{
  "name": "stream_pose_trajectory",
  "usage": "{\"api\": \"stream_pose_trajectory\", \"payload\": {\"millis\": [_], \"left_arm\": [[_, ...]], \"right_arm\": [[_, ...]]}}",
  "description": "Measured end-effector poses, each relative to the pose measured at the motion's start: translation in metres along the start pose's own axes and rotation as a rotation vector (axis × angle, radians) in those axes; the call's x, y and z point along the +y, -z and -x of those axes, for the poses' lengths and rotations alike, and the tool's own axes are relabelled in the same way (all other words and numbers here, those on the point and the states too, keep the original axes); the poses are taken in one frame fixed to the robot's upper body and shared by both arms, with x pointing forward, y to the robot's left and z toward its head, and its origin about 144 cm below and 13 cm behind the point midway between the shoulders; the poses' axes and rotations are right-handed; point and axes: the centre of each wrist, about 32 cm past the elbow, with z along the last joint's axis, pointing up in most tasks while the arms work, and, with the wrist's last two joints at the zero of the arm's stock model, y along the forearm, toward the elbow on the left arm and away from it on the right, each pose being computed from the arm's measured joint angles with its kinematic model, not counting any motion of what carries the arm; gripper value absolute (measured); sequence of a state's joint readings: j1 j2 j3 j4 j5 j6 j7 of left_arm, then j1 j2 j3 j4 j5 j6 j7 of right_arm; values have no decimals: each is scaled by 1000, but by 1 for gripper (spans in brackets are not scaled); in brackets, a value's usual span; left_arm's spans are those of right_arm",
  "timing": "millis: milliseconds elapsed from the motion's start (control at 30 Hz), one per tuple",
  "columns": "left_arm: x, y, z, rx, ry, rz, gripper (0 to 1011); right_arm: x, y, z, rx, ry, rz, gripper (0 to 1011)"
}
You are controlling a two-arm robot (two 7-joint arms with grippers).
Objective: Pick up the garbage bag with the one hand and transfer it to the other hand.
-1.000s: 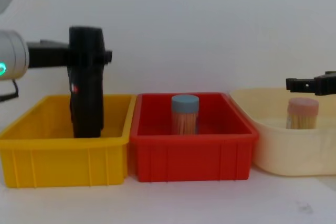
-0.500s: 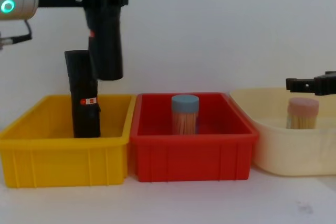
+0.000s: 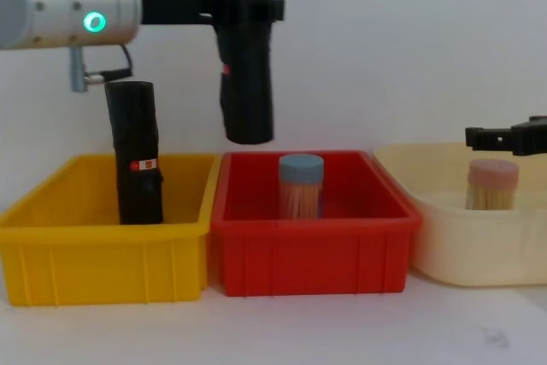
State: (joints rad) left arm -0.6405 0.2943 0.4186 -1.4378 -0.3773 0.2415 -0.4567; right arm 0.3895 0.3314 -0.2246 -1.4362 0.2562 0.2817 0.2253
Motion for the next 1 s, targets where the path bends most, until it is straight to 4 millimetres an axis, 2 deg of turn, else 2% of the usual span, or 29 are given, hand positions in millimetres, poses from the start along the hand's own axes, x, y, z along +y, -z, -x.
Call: {"api": "stream_pose_trajectory", "payload": {"millis": [200,500,1000], "left_arm": [[-19,8,2,9,52,-12,486],[-38,13,4,12,102,-4,486],[-50,14,6,15,135,8,486]], "right_arm": [[0,0,0,0,0,0,1000],[0,0,0,0,0,0,1000],[-3,-4,2,2,-97,-25,1000]]}}
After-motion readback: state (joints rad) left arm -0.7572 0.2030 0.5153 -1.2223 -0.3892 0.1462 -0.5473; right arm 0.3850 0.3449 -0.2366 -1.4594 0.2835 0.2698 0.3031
